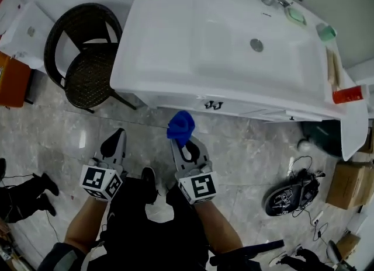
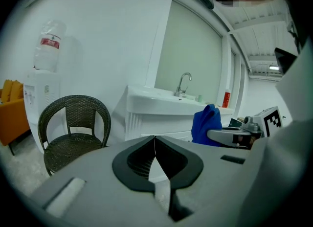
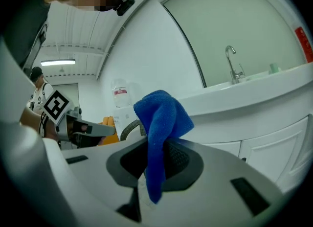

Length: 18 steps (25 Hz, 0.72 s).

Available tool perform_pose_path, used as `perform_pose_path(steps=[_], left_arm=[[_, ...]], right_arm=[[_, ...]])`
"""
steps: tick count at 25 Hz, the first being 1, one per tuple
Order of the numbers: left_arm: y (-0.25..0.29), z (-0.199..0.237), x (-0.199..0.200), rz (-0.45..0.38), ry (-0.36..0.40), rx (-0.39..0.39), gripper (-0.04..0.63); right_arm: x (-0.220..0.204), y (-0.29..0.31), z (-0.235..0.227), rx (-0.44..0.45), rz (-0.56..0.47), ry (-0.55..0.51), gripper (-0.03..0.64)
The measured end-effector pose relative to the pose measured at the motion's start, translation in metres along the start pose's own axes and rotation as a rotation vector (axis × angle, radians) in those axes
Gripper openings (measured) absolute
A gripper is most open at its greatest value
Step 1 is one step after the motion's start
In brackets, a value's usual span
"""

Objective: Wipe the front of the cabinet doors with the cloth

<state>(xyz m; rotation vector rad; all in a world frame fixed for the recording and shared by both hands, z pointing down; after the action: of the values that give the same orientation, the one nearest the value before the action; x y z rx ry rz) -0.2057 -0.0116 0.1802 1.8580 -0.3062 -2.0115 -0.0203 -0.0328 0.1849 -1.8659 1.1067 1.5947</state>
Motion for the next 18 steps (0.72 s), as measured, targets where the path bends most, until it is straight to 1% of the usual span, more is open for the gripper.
perform_pose_path(steps=[4,7,9,11,14,16,18], left_arm=[[0.043,0.004,-0.017,-0.049,0.011,0.002,0.003],[0.066,0.014,-0.028,-0.104,0.021,0.006,0.003],[0.082,0.024,-0.041,-0.137,0.006,0.014,0.003],[0.097,0.037,-0.058,-0.159,-0.016,0.027,0.003],[0.113,0.058,-0.084,-0.19,-0.033,0.057,0.003],[0.121,0.065,-0.095,-0.222,-0.045,0.065,0.003],[0.131,0.069,-0.105,-0.25,-0.051,0.065,0.003]], right_arm=[[-0.031,0.025,-0.016,0.041,0.01,-0.035,0.052],[-0.052,0.057,-0.019,0.11,0.016,-0.063,0.052],[-0.069,0.084,-0.021,0.159,0.015,-0.087,0.052],[-0.086,0.112,-0.023,0.203,-0.016,-0.101,0.052],[-0.106,0.153,-0.021,0.26,-0.109,-0.129,0.052],[-0.115,0.172,-0.021,0.267,-0.122,-0.166,0.052],[-0.12,0.183,-0.029,0.241,-0.122,-0.192,0.052]])
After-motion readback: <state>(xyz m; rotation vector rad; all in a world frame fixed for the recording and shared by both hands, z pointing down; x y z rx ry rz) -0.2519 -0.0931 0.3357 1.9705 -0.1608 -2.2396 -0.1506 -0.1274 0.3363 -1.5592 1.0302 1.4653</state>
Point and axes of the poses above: the fingertips, and each gripper's own axes: y forward along the fingers, z to its left, x out of its top, the point moved 3 cm from there along -y, backward along the fingers, and after that the axes turned 11 degrees about x, right-handed, at the moved point
